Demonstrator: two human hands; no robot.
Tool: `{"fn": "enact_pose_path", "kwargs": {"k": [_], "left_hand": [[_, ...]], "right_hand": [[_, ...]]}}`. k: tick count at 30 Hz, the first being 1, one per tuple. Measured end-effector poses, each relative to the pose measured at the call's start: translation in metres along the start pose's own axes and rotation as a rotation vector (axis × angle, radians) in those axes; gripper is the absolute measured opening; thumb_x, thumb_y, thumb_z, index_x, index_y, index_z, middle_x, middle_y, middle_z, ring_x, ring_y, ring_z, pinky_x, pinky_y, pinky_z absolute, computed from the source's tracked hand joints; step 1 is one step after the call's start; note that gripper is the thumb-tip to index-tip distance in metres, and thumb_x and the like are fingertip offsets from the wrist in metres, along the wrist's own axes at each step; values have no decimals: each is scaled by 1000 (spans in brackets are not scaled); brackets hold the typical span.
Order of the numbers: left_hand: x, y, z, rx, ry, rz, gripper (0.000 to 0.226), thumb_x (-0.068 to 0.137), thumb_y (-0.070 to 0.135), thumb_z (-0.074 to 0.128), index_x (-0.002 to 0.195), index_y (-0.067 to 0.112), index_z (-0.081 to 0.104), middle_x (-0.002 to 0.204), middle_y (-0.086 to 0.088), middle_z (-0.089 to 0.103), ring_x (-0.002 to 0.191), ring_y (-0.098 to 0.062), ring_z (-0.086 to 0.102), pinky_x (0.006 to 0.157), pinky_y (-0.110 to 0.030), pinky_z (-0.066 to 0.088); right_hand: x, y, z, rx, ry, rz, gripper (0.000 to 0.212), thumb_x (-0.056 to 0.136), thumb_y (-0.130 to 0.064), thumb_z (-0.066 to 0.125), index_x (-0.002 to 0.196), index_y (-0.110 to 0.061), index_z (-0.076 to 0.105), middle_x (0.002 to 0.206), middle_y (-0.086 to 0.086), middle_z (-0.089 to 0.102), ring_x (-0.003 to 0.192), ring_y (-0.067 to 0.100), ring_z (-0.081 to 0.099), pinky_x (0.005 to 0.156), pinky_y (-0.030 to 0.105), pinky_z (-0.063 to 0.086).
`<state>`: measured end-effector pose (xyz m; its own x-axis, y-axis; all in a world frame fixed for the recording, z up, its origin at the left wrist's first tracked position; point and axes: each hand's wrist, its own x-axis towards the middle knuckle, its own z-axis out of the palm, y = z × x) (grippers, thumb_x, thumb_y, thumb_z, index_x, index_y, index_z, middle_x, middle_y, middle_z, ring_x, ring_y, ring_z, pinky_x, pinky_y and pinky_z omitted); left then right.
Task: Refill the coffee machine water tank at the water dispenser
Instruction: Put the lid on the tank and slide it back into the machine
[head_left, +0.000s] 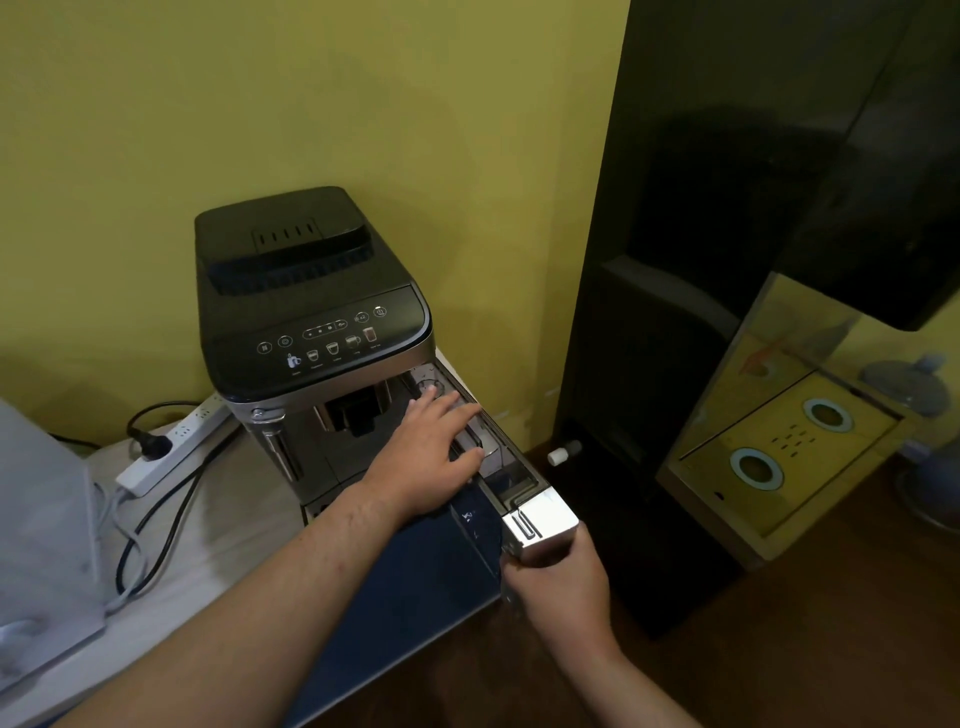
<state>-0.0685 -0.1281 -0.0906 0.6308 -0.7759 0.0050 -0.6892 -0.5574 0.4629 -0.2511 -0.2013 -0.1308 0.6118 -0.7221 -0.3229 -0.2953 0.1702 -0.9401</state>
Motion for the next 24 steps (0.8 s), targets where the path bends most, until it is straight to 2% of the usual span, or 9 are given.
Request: {"fn": "enact_pose_path", "kwargs": {"k": [5,8,14,19,24], "left_hand": [[3,-4,0,3,-2,0,61,96,40,51,154,28,34,166,-4,23,155,-22,0,124,-43,1],[4,-5,1,3,1,3,61,96,40,50,154,29,33,166,-4,22,155,-22,-1,124,-43,0],[0,-3,7,-4,6,8,62,96,42,49,155,31,32,166,-5,20,155,-22,-6,124,-43,-2],[-2,0,10,-5,3,3,63,96,47,47,155,33,30,167,-4,17,155,-22,-9,125,-44,0],[4,7,4,-3,-25,-2,62,98,43,48,156,33,29,168,-4,14,155,-22,-10,123,-41,0]], "right_hand": [[1,0,5,15,-16,-4,59,67,-7,84,109,-31,50,93,-19,56,82,-2,52,48,5,41],[2,1,5,13,-20,-3,59,68,-7,83,109,-32,49,97,-15,58,86,1,53,47,6,43],[-1,3,-1,13,-20,12,58,66,-5,83,103,-33,49,91,-19,55,76,-6,50,45,7,42],[3,5,-6,4,-12,10,61,66,-4,83,104,-35,47,92,-20,54,78,-3,51,53,10,41],[7,3,-7,-6,-6,-1,60,65,-5,84,105,-33,50,95,-15,58,86,3,55,55,11,42]]}}
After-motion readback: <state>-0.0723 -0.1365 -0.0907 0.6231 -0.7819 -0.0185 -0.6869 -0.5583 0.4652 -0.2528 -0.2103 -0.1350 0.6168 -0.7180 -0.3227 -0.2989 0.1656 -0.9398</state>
